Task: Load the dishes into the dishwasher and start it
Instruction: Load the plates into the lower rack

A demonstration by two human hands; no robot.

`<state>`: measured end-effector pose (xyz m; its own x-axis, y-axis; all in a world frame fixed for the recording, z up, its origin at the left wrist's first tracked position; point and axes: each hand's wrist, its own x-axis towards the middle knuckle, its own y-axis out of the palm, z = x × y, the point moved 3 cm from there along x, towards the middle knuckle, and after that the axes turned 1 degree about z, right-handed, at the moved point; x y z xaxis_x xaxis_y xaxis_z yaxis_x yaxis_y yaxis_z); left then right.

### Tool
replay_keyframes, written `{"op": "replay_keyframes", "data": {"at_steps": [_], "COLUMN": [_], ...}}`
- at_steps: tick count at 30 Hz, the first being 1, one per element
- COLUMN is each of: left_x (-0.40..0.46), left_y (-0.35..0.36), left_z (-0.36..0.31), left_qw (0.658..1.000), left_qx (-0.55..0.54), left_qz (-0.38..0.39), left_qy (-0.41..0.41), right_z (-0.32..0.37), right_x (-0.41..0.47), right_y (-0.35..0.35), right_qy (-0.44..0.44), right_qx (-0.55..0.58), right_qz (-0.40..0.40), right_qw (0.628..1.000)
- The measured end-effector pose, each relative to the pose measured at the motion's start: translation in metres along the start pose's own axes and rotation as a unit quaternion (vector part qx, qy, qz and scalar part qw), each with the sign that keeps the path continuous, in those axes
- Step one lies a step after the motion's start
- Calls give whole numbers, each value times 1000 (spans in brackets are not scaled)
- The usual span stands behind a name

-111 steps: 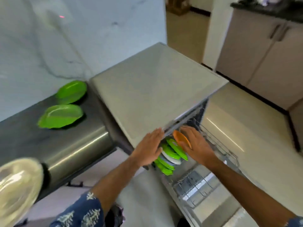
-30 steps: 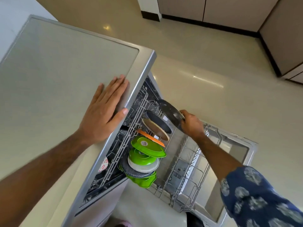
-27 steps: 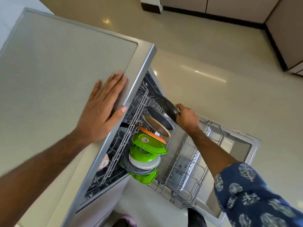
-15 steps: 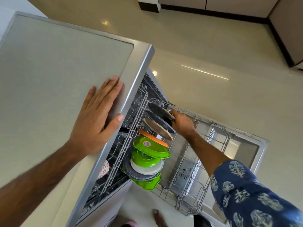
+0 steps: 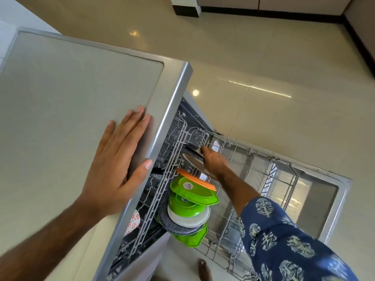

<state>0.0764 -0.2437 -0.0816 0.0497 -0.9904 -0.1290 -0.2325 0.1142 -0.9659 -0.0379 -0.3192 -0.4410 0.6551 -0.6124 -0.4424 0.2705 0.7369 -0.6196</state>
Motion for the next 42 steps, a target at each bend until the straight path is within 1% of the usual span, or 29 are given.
{"op": "replay_keyframes", "data": {"at_steps": [4,7,10,12,14,16,20,23,26,28,29,32,34,38,40,42], "left_x": [0,0,0,0,0,0,0,0,-1,-1,-1,-1,-1,-1,-1,-1], "left_y": [0,1,0,0,-1,-1,-1,-1,-1,-1,-1,0,1,2,2,1], "left_z": [0,0,-1,-1,-2,-1,-1,0,0,0,0,1,2,3,2,2], "left_qw": [1000,1000,1000,1000,1000,1000,1000,1000,1000,1000,1000,1000,1000,1000,1000,1000], "left_qx": [-3,-4,-3,-5,-8,-9,-6,-6,-4,-5,-4,-2,2,5,4,2], "left_qz": [0,-1,-4,-7,-6,-8,-9,-9,-10,-10,-9,-6,-8,-9,-10,-10], "left_qy": [-1,-1,2,2,1,1,1,1,1,0,-1,-2,1,3,3,3], "right_z": [-4,-14,-15,-12,-10,-8,0,8,5,-5,-10,-26,-30,-37,-39,-37], "right_x": [14,17,13,6,-6,-20,-39,-39,-23,-4,5,27,37,48,50,45], "right_y": [7,10,14,16,13,9,-6,-17,-22,-16,-13,-1,8,13,11,7], "right_qy": [-17,-28,-37,-37,-38,-41,-66,-71,-48,-57,-59,-27,-29,-20,-8,7], "right_qx": [122,138,112,60,1,-33,-89,-101,-113,-114,-104,-49,-29,9,27,71], "right_qz": [33,64,65,39,-6,-35,-65,-72,-43,-25,-16,15,41,55,79,113], "right_qw": [992,988,991,997,999,998,992,990,991,992,993,998,998,998,996,991]}}
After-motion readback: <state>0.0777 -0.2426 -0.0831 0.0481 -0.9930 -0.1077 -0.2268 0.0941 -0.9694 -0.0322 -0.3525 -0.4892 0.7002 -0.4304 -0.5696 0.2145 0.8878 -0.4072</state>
